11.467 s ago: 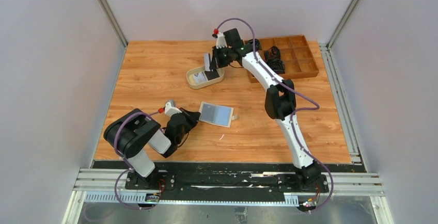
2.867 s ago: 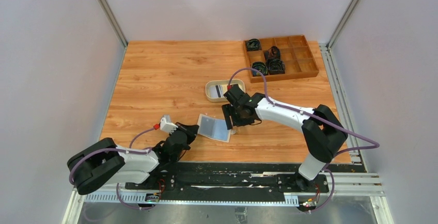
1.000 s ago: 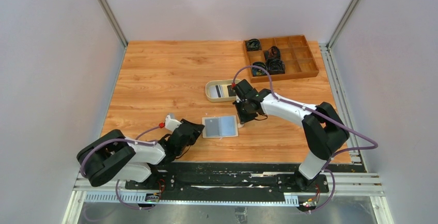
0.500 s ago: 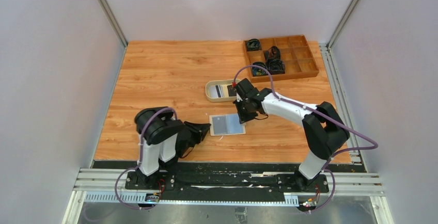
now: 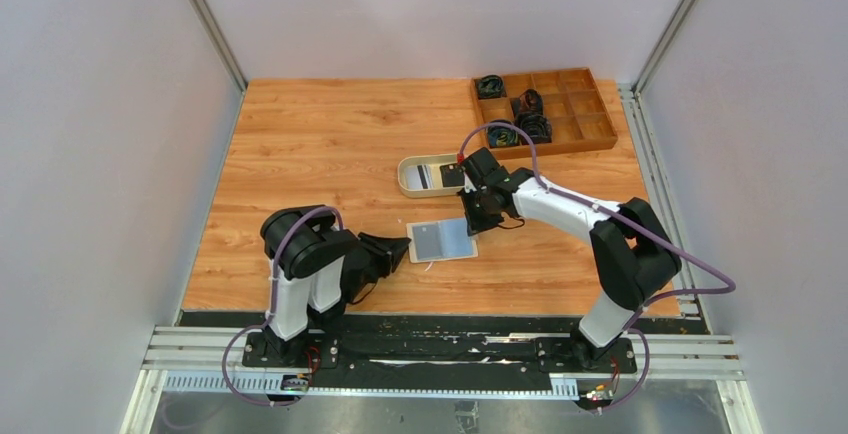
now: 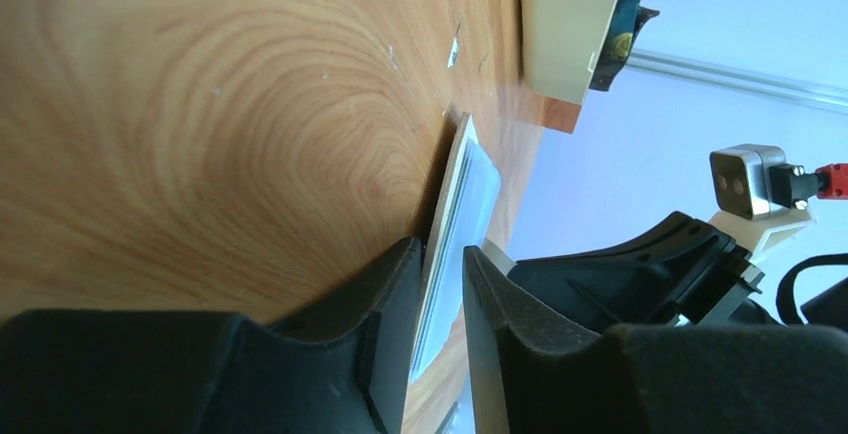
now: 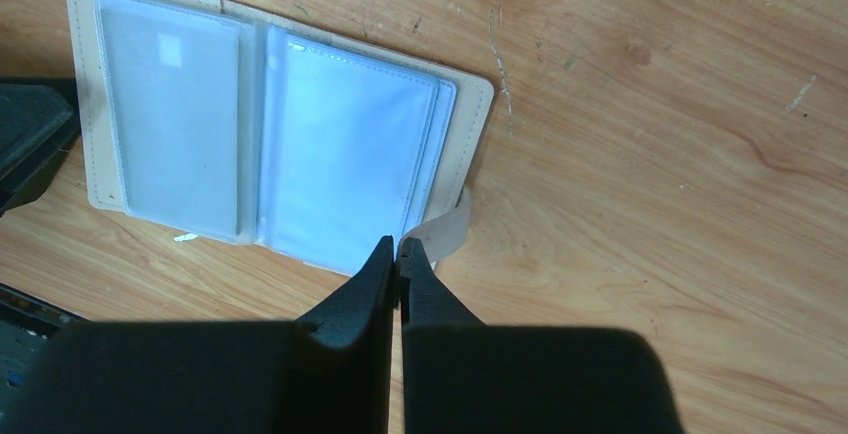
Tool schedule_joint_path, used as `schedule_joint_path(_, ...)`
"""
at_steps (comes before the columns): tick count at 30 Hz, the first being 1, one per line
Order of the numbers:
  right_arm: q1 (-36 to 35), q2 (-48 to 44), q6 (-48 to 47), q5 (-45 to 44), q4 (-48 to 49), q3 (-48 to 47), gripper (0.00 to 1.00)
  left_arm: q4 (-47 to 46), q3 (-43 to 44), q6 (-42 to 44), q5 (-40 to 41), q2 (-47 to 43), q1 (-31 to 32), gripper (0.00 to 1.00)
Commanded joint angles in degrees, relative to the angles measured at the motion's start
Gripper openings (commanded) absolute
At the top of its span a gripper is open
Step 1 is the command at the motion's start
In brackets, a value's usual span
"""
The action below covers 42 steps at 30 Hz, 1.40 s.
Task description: Take the credit cards out of the card holder
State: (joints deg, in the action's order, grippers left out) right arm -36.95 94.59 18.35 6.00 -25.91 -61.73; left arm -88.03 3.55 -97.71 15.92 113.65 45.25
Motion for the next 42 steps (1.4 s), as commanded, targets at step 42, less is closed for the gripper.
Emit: schedule_joint_path(42, 3.72, -3.06, -1.32, 4.20, 0.68, 2.72, 0.00, 38.47, 8.86, 12.56, -10.01, -11.17, -3.09, 0.33)
